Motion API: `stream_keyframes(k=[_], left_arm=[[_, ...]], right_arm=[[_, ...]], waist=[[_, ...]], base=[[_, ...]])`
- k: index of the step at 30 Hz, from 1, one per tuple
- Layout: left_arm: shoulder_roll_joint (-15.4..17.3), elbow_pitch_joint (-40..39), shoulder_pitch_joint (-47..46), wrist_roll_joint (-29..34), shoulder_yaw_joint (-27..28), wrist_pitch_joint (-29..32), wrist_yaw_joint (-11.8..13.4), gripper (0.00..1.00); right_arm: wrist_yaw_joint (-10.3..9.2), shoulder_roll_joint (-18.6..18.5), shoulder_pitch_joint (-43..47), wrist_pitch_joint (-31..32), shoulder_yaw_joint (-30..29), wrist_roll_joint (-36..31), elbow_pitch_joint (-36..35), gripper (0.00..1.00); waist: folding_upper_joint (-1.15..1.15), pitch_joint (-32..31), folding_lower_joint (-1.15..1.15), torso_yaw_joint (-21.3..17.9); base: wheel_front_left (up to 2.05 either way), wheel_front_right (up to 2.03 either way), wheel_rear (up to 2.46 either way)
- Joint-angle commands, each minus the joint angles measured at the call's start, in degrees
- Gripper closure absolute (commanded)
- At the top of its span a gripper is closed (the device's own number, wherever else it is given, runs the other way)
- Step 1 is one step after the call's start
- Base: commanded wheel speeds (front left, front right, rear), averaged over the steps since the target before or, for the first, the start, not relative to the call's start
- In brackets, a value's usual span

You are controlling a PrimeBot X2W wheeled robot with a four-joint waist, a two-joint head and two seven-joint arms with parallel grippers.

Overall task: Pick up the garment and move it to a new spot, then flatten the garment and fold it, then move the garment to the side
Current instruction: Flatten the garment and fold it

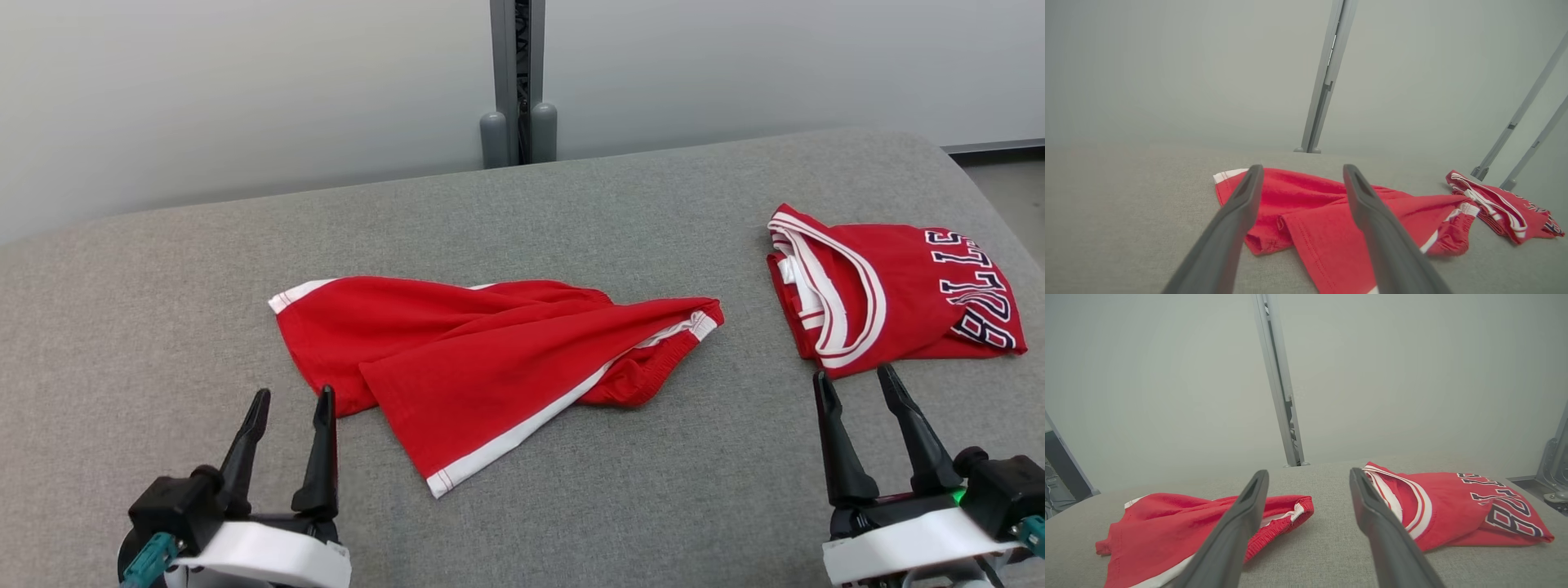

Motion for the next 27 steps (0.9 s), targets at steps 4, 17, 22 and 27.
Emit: stream_keyframes(k=[4, 17, 22, 27], left_arm=[[-2.45, 0.12, 3.41, 2.85, 4.12, -0.16, -1.48, 0.00], [-6.77, 4.23, 5.04, 6.18, 7.24, -0.16, -6.58, 0.00], [-7.20, 8.50, 3.45, 5.24, 5.67, 1.96, -7.83, 0.00], [-7.89, 12.12, 1.59, 4.25, 3.60, 4.62, -9.45, 0.00]], right_arm=[[0.00, 0.65, 0.89, -0.35, -0.89, -0.79, -0.61, 0.00], [0.00, 0.65, 0.89, -0.35, -0.67, -1.16, -0.13, 0.00], [0.00, 0.46, 0.44, -0.35, 0.17, -0.99, 0.45, 0.00], [0.00, 0.15, -0.88, -0.35, 1.51, -0.57, 1.43, 0.00]], waist=[[0.00, -0.30, 0.00, -0.42], [0.00, -0.44, 0.00, 0.19], [0.00, -0.17, 0.00, -0.22], [0.00, 0.22, 0.00, -0.66]], base=[[0.00, 0.00, 0.00], [0.00, 0.00, 0.00], [0.00, 0.00, 0.00], [0.00, 0.00, 0.00]])
